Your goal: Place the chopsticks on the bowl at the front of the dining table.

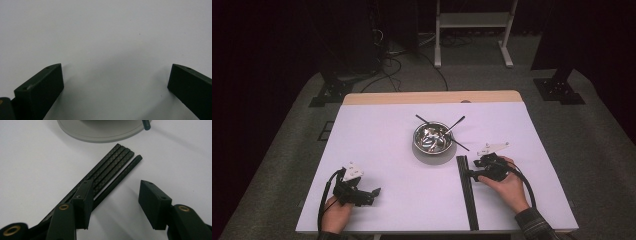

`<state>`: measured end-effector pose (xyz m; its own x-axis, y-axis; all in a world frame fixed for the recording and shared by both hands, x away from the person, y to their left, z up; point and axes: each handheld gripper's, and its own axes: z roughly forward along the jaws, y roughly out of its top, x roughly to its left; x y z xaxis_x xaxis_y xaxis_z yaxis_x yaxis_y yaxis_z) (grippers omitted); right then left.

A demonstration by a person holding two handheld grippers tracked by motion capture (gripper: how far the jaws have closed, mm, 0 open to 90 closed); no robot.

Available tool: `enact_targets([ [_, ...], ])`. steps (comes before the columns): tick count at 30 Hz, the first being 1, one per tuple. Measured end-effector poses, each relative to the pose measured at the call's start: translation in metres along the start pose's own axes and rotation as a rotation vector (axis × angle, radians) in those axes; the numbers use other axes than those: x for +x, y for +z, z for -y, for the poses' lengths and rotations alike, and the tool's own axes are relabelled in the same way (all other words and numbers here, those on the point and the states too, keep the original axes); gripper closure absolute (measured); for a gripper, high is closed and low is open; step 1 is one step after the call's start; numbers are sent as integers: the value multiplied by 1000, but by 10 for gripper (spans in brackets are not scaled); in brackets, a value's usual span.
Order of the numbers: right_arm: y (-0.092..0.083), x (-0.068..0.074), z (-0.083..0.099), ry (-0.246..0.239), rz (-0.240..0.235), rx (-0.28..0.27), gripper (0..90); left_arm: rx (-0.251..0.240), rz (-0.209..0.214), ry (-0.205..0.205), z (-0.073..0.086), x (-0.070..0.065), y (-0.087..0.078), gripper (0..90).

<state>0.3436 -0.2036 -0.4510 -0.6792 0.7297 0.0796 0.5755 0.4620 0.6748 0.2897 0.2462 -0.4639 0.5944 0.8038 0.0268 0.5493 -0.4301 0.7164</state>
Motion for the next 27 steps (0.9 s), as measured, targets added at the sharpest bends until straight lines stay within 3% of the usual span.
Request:
enact_targets([
  [13, -2, -1, 3, 4, 2, -3, 444, 0, 0, -1, 0, 0, 0, 0],
  [27, -7, 8, 11, -11, 8, -7, 438, 0, 0, 0, 0, 0, 0, 0],
])
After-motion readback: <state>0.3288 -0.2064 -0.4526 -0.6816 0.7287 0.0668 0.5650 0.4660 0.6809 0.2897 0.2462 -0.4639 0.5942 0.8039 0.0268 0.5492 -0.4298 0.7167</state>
